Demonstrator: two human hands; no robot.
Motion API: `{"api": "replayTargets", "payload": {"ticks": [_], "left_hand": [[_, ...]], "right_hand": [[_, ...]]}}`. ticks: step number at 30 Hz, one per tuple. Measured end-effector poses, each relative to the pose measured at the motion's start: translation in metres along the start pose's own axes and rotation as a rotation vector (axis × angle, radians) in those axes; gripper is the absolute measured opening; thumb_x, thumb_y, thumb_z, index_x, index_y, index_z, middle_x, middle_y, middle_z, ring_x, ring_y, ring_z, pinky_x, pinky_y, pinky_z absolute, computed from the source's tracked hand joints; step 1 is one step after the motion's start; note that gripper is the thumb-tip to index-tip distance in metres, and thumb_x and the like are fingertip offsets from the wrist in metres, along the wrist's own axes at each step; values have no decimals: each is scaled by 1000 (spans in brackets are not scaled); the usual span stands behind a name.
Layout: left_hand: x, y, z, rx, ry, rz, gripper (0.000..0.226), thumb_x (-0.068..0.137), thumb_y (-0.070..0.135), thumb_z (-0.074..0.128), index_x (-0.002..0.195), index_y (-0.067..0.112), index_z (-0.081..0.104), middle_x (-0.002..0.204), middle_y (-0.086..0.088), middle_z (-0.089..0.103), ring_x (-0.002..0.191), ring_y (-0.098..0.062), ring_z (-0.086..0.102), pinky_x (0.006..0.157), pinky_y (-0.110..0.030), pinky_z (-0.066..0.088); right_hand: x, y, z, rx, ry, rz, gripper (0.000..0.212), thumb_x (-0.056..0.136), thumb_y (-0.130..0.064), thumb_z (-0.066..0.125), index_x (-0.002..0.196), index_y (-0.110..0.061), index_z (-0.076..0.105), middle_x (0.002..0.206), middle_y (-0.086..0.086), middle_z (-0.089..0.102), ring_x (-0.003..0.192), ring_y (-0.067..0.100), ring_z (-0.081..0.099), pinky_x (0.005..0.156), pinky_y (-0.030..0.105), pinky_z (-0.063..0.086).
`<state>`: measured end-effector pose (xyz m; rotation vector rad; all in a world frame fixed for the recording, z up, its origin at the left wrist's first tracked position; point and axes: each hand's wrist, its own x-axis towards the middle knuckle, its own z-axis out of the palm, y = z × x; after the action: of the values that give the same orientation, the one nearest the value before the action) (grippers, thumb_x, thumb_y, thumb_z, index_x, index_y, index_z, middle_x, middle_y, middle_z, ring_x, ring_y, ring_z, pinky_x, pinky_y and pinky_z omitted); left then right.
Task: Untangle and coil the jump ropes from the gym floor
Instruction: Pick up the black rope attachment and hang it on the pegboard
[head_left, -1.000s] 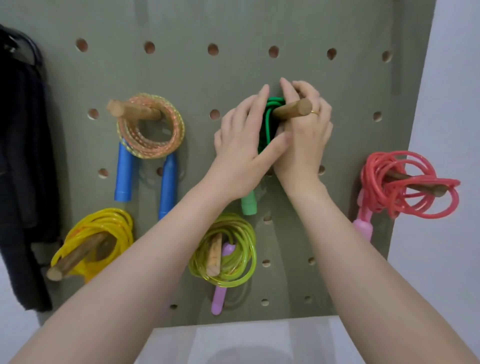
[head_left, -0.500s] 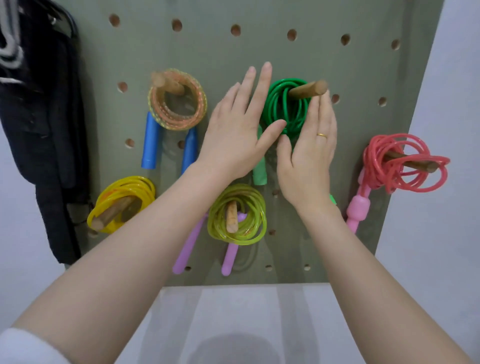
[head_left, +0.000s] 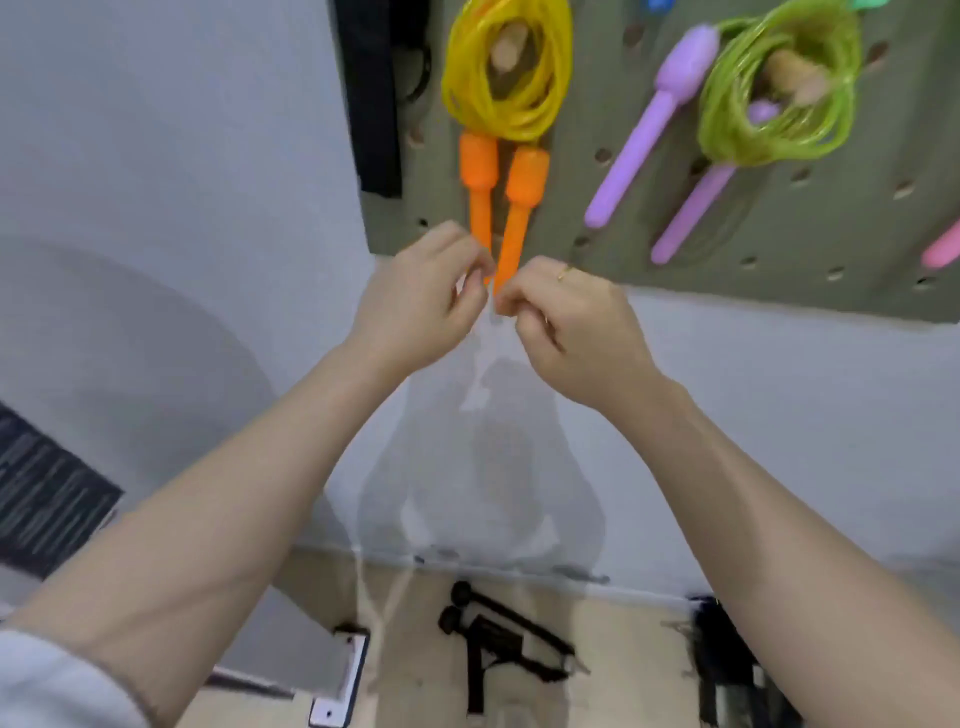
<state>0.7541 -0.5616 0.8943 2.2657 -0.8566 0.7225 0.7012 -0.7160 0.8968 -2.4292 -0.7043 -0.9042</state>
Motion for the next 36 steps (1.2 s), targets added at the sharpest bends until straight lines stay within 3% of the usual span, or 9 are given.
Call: {"api": "replayTargets", "payload": {"ticks": [7,10,16,19,23,25,28,32,36], "left_hand": [[-156,-81,62,27,-460,-494,25,92,12,47,111,10,62,113,-3,58,80,-20,53,81,-31,43],[-208,-101,98,18,-604,-596,28,94,13,45,119,10,58,119,-2,57,86,-17,53,77,-18,33],[-328,-170,241,-117,-659,-819,26,93,11,47,115,6,60,115,-9,59,98,-26,56,77,-22,35],[-392,-203,315,-158,-718,-982,27,94,10,43,115,7,59,118,-10,58,102,-26,56,77,-20,36],[-484,-244,410,-192,-707,-1109,28,94,8,44,116,6,61,122,-13,58,107,-31,58,85,-22,41],[-523,-257,450,-207,-720,-1150,29,93,7,45,117,5,61,123,-14,58,109,-32,57,89,-24,41],[-568,-271,499,-231,-728,-1166,28,93,7,45,115,3,61,123,-16,58,109,-33,57,89,-25,41],[-610,-281,538,-269,-685,-1166,22,93,5,45,105,-3,62,100,-11,58,92,-27,58,72,-19,42],[-628,-291,545,-353,-642,-1219,15,93,6,43,90,12,56,94,-1,54,66,-17,53,59,-11,41]], "right_hand": [[-85,2,144,90,-678,288,26,91,-9,38,101,-15,61,102,-2,62,92,20,56,75,35,46],[-137,26,207,160,-874,418,29,93,-7,36,106,-12,61,108,3,62,98,22,56,85,37,47],[-310,104,346,168,-1084,718,28,97,-13,36,97,-1,61,99,10,62,88,24,54,81,30,41],[-405,147,410,80,-1209,804,30,97,-24,36,71,-22,53,79,0,54,76,19,50,84,37,46],[-548,222,508,-101,-1360,723,18,70,-37,57,59,-24,55,81,7,62,74,25,60,74,46,54],[-581,223,533,-85,-1431,714,16,68,-30,65,78,-18,69,92,7,66,87,28,63,79,42,54],[-617,213,574,45,-1563,663,30,92,-7,45,121,-11,53,109,5,54,100,24,52,80,32,41],[-675,201,627,64,-1398,672,60,91,-27,56,141,-15,25,115,13,55,107,32,53,84,42,47],[-678,188,648,478,-1104,1141,64,88,-16,63,137,-20,22,92,5,53,83,24,57,70,33,49]]}}
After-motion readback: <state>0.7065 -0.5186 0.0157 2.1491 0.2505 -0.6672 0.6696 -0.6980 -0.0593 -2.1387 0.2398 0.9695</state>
